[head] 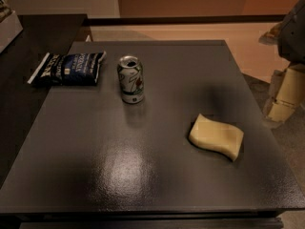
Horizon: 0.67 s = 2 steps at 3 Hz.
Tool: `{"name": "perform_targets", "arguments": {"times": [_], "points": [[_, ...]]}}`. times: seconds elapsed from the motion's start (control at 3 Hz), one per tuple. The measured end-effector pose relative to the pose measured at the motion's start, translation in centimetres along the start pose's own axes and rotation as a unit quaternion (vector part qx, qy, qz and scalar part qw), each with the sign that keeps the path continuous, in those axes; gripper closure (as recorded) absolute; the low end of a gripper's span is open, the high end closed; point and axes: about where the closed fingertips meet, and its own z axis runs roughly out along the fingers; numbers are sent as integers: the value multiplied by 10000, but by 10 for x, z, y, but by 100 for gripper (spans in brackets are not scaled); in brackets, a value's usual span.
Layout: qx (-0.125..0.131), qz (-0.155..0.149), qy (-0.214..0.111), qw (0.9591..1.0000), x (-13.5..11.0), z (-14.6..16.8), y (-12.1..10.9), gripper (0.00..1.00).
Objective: Pick sponge
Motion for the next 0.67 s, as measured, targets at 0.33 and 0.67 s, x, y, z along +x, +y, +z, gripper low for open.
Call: {"name": "perform_targets", "arguments": {"times": [0.33, 0.67], "points": [[1, 0, 0, 10000, 0, 0, 0, 0], [-4, 8, 93, 10000, 0, 5, 3, 0]]}}
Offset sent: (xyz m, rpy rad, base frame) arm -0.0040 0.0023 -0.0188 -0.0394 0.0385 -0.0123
